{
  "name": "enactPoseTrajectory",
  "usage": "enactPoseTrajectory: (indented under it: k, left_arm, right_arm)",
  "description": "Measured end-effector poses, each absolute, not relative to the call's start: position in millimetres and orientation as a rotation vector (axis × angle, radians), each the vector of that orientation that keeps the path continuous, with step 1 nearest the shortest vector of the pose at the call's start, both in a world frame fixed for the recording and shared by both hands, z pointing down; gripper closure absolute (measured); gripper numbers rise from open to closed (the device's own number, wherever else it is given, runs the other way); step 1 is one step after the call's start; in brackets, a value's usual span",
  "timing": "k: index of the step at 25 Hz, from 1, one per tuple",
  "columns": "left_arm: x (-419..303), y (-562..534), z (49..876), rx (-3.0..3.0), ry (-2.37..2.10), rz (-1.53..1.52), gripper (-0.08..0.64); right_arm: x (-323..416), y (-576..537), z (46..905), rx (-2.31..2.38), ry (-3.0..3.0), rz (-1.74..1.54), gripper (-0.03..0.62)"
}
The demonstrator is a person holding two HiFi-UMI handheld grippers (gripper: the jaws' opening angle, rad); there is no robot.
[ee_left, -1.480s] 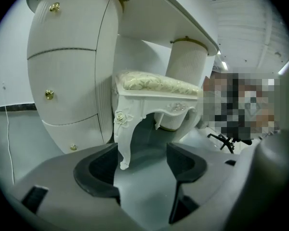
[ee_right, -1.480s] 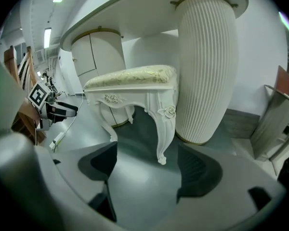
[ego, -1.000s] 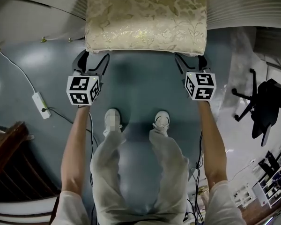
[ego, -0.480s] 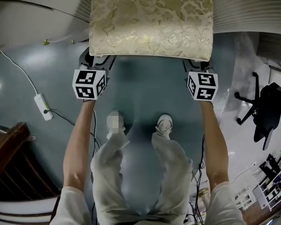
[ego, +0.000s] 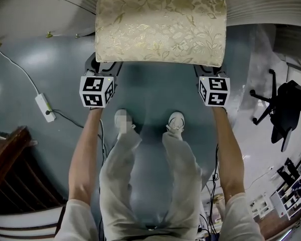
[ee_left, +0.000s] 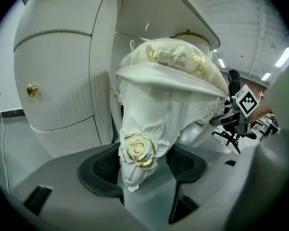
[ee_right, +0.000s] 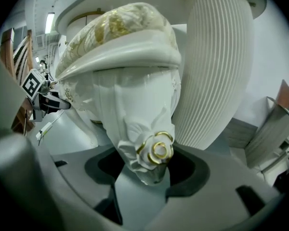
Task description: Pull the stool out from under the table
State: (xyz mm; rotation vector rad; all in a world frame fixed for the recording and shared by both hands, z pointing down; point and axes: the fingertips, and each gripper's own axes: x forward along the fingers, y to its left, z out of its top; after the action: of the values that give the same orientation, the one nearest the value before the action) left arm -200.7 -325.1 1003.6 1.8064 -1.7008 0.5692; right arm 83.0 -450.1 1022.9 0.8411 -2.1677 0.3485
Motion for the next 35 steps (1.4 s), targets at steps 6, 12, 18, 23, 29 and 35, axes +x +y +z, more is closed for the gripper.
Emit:
enactPoseTrajectory:
  k: [6,12,18,23,29,35]
  left_arm:
    - [-165.9,-247.0,1013.5,1.806,-1.685,0.567,0.268]
    - [-164.8,-259.1,1009.2,1.798,-1.632,0.613,0.27]
    - [-198.2,-307.8,1005.2,1.8,-1.61,0.644,0.27]
    - [-205.8,-329.8,1000.9,1.78,-1.619,0.643,0.27]
    - [-197.2,-322.4,1006.4,1.76,-1.628,0.635,0.27]
    - [-195.5,-319.9,1003.6,1.741,-1.626,0.642,0.27]
  right_arm:
    - [117.1,-374.7,1029.6,0.851,-2.156,0.329,0.336]
    - [120.7,-381.7,1030.1,0.85,-2.119,0.369,0.337]
    - [90.7,-422.7,1027.4,0.85,-2.102,0.382,0.337]
    - [81.3,-449.5,1023.9,0.827,-2.099,0.383,0.337]
    - [85.2,-452.3,1024.8,0.807,-2.123,0.347,0.337]
    - [86.4,-452.3,1022.4,0.796,-2.13,0.355,0.336]
